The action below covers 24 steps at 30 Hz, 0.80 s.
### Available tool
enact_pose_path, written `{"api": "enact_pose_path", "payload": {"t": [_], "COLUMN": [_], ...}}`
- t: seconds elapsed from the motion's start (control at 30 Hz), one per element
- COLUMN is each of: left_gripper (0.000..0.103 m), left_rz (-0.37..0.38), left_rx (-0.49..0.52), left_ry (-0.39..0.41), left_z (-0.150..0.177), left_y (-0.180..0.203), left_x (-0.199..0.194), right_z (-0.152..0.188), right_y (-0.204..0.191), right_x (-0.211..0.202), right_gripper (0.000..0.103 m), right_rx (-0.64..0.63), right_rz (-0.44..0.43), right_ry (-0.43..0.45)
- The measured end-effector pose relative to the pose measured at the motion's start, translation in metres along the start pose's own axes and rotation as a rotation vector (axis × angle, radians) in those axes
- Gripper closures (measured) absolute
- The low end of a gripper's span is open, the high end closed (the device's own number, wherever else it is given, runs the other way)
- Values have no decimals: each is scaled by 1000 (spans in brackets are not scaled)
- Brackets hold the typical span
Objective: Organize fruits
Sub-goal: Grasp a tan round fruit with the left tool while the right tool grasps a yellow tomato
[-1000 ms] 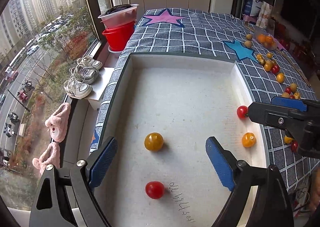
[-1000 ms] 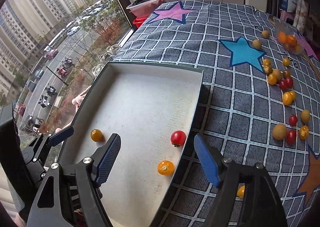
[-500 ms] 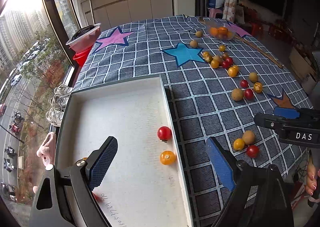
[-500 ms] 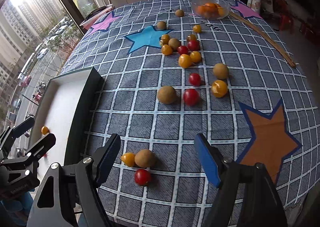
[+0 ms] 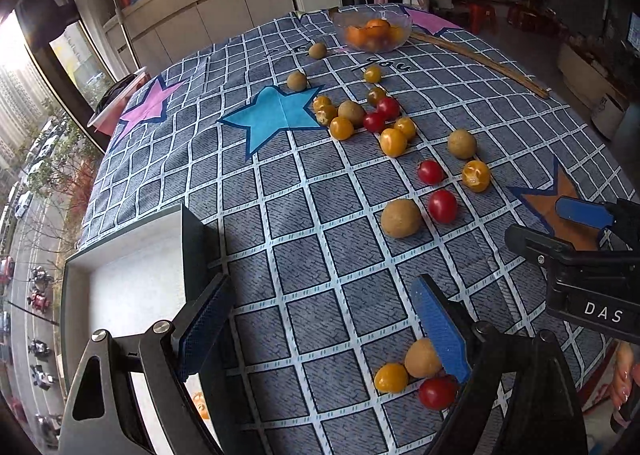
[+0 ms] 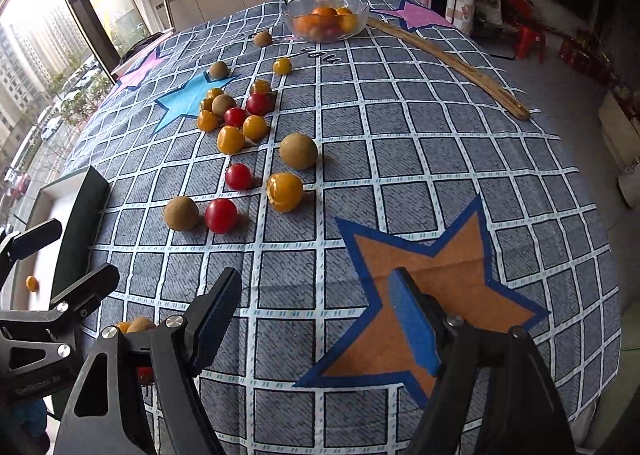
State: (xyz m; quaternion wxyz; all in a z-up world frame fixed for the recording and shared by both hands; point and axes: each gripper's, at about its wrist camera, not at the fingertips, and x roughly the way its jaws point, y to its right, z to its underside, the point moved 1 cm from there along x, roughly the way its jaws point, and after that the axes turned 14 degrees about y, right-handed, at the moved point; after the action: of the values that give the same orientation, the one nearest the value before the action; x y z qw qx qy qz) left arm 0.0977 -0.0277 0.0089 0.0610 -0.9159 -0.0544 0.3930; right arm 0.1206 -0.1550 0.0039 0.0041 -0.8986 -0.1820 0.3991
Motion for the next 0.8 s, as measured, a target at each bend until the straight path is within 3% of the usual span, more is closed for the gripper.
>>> {"api": "enact_pose_path", "payload": {"t": [0.33,0.53,0.63,0.7,0.8], "left_gripper": [13,13,26,28,45], "left_rz": [22,42,72,77,117], "left_rx": [22,22,22,24,1], "left_ry": [-44,-40,-29,-29,-31], "left_z": [-8,-13,-16,-18,-21], "left_y": [18,22,25,27,28], "left_x": [40,50,50,52,52], "right_z": [-12,-21,-24,-27,-29], "right_y": [-2,-8,-11,-11,-12], "right_x": [25,34,38,40,41], "right_gripper": [39,39,45,51,64], "right_rx": [-35,-53,-64,-65,-53], "right_rz": [-20,-42,-43,-40,-56], "right_ry": [12,20,20,19,14]}}
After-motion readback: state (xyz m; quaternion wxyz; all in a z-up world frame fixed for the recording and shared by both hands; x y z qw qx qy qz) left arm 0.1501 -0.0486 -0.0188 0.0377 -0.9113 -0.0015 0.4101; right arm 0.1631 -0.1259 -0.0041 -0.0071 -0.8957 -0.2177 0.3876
